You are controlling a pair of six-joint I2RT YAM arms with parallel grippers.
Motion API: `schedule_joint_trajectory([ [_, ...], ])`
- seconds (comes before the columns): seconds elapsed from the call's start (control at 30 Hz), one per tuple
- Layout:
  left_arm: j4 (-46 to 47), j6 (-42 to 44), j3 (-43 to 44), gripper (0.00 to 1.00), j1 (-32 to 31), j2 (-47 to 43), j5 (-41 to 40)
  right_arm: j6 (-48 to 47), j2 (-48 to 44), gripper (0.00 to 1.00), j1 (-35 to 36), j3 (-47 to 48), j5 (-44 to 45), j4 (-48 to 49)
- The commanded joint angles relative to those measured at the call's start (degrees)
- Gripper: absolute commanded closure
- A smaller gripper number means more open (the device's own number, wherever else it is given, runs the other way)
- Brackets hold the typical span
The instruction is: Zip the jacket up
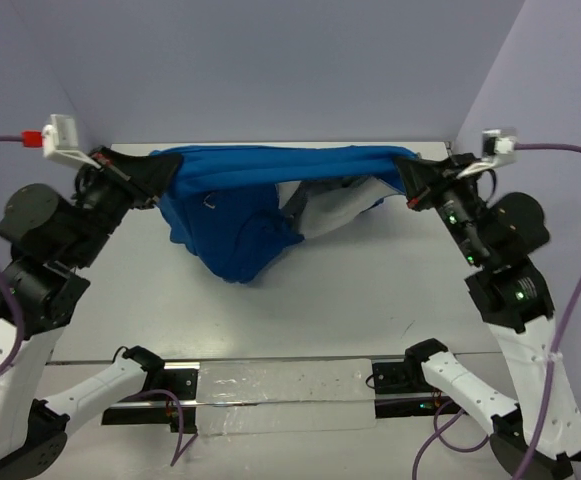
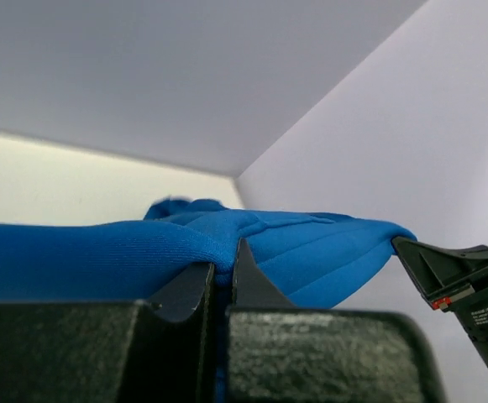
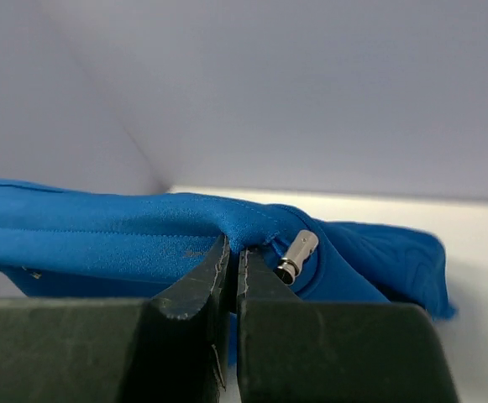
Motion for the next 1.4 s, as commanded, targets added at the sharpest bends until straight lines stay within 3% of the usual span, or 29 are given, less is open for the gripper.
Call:
schedule_joint_trajectory([
  [0.0,9.6,4.4,5.7,1.00,0.6,-4.3,-3.0,-3.0,-4.2,1.00,-0.6,6.4,3.0,5.8],
  [0.37,11.8,6.7,9.8,1.00,0.6,-2.7,-5.4,-3.0,-3.2,1.00,-0.6,9.2,5.6,9.5],
  [0.6,8.5,12.3,8.2,1.00,0.6,5.3,-14.0,-5.4,3.9,1.00,-0.6,4.8,10.5,12.3],
  [0.7,9.0,14.9,6.9,1.00,5.1,14.1,-15.4,-6.8,12.1,1.00,-0.6,1.4,13.6,15.5],
  [0.8,10.2,12.1,6.8,1.00,13.8,24.3,-6.9,-7.8,21.2,1.00,-0.6,-0.2,14.8,18.5],
  [0.83,10.7,11.2,7.0,0.96,15.5,28.5,-4.9,-8.0,25.1,0.92,-0.6,-0.1,15.2,18.8],
  [0.87,10.8,10.5,7.7,0.82,16.3,31.3,-5.1,-8.1,29.8,0.67,-0.7,0.7,15.5,18.8],
  [0.9,10.3,10.2,9.0,0.57,17.0,34.5,-5.4,-8.0,33.0,0.44,-0.7,2.2,15.6,18.1],
  [0.97,7.0,10.0,13.5,0.04,17.8,42.3,-5.4,-8.0,40.2,0.08,-0.7,7.8,16.5,12.7],
  [1.03,1.7,9.7,19.5,0.01,17.7,47.5,-4.3,-7.5,44.1,0.01,-0.7,11.2,16.6,6.6],
  [1.1,0.5,9.5,18.3,0.01,17.5,47.7,-3.9,-7.5,44.8,0.00,-0.7,10.1,15.9,5.8],
  [1.23,2.8,9.5,6.7,0.01,16.4,38.5,-4.7,-5.9,41.6,0.00,-0.7,4.0,14.5,5.5],
  [1.37,2.9,9.0,-8.2,0.02,12.8,28.0,-5.5,-1.6,35.7,0.01,0.0,-4.0,6.3,6.3],
])
